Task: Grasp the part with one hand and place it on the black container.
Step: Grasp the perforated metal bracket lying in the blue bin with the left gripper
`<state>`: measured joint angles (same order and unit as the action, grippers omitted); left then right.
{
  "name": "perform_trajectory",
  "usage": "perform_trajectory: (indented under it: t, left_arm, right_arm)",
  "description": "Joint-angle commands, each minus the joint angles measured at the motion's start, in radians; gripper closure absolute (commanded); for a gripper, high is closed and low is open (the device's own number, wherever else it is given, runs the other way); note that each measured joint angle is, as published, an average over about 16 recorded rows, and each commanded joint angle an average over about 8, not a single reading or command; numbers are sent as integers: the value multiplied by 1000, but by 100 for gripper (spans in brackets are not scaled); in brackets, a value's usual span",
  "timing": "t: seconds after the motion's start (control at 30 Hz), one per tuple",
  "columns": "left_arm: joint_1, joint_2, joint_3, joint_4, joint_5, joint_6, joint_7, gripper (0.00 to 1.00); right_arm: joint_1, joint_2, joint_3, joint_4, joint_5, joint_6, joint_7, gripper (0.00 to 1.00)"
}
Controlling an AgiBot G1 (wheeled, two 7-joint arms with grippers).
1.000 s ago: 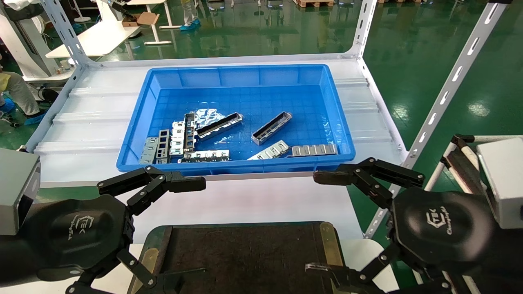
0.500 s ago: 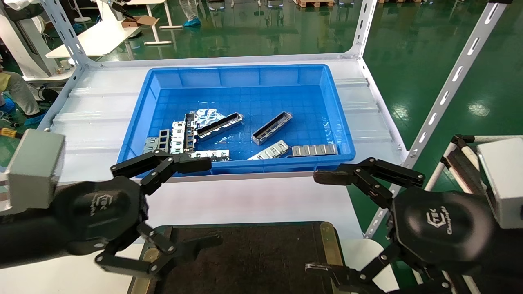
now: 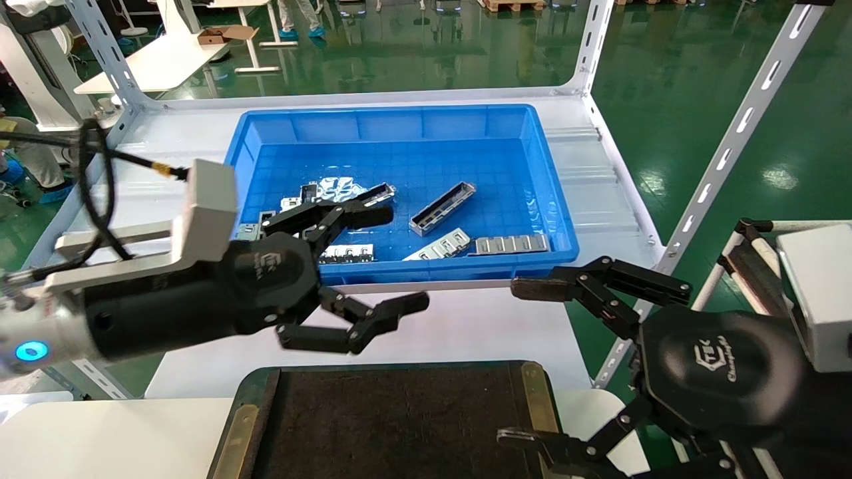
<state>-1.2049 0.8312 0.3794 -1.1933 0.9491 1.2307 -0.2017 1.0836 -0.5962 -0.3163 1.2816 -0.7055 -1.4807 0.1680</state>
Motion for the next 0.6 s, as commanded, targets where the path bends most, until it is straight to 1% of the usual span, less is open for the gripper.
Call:
perform_trajectory:
  t: [0.03,0.17,0.37,0.6]
  left_arm:
    - [-16,19,10,13,25,-20,3,0]
    - [-61,77,42,81,89,-64,12,0]
    - [-133,178,85,221,166,-121,33,0]
    - [-199,291,118,390,234,-196,88,0]
  right_arm:
    - [0,0,0,0,0,0,0,0]
    - [0,0,0,0,0,0,0,0]
    - [0,0,0,0,0,0,0,0]
    - [0,0,-1,0,0,0,0,0]
